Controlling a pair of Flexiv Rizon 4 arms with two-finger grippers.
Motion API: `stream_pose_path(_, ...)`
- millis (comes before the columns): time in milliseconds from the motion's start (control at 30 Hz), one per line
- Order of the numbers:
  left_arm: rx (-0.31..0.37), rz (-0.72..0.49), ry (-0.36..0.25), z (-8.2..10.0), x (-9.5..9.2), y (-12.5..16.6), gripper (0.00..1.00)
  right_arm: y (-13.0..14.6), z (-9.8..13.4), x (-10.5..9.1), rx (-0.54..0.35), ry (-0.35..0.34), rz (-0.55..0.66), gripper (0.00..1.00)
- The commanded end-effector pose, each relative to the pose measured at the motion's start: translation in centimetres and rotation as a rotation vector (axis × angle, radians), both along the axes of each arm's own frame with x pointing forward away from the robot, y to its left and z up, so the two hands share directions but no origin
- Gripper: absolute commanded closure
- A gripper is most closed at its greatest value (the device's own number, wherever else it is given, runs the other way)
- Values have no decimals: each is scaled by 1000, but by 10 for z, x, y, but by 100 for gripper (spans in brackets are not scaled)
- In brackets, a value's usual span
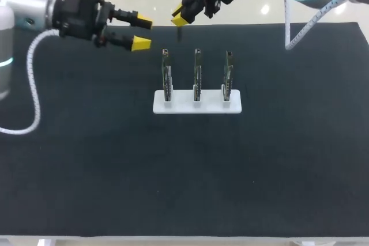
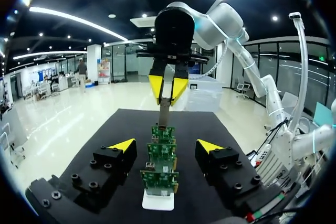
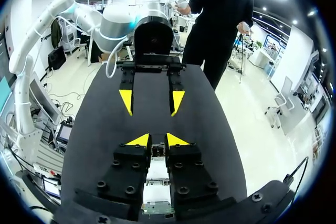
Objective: Pick up the optical module with the left hand, and insert it into the network port with the right hand.
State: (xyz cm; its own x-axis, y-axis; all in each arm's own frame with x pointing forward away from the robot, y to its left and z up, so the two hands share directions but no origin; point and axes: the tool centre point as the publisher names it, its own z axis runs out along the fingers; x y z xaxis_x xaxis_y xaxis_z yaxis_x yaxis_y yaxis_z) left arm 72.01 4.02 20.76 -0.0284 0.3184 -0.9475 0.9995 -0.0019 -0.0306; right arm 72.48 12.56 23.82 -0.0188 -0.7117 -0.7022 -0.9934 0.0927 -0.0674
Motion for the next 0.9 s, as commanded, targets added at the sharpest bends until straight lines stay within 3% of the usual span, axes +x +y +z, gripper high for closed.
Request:
stream_pose_path(33, 126, 19, 38, 8, 3, 10, 0, 0, 0, 1, 0, 1, 3, 100)
stream_pose_path(300, 215, 38, 1, 9, 3, 23, 0, -2, -2, 5, -6, -6, 7, 100)
stream_pose_path(633, 190, 10, -109, 6, 13, 27, 0, 0, 1, 8, -15, -4, 8, 100)
stream_pose_path(900, 190, 10, -109, 6, 13, 27, 0, -2, 8, 16, -24, 5, 15, 100)
